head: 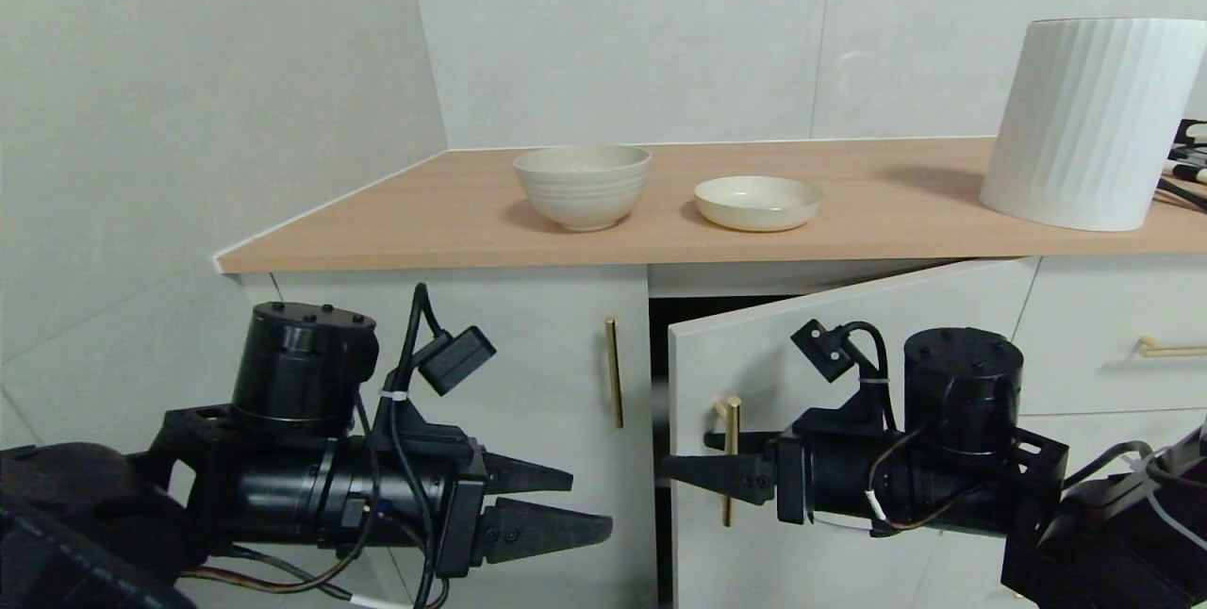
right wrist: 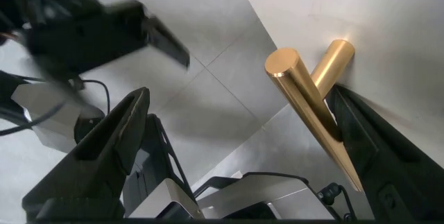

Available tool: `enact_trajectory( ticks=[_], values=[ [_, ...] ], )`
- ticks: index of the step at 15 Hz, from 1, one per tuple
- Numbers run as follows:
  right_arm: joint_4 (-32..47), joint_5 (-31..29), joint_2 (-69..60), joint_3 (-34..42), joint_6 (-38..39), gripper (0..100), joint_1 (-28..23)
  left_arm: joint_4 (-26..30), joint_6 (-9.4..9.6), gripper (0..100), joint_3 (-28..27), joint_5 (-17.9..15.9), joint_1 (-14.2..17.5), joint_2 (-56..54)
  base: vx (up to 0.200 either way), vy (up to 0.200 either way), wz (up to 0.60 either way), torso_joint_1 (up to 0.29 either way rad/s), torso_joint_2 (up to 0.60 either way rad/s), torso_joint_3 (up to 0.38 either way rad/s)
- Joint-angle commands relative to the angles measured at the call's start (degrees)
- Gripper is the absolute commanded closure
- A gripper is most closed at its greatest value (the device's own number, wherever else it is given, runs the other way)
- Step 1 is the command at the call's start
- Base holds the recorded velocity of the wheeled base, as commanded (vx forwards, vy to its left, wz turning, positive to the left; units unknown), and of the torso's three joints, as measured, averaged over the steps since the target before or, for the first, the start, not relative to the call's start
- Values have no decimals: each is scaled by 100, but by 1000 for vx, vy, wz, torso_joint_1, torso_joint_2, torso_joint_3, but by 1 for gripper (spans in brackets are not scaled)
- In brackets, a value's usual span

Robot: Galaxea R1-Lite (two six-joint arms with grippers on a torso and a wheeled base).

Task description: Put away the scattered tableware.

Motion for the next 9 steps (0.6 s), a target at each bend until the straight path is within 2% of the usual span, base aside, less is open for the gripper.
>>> enact_trajectory(
  ticks=[1,3,4,6,9],
  values=[
    [22,-3,50,5,3,0,71,-100,-99,100,-103,2,-24,304,0,0,0,0,0,0],
    [22,-3,50,14,3,0,71,-513,-327,100,-270,55,-16,489,0,0,0,0,0,0],
    [22,-3,59,14,3,0,71,-785,-476,100,-384,248,-16,770,0,0,0,0,0,0],
    [22,-3,59,23,12,0,71,-1374,-468,100,-639,644,-95,1385,0,0,0,0,0,0],
    [31,-3,42,32,3,0,62,-2306,-494,100,-780,890,-121,2088,0,0,0,0,0,0]
  ],
)
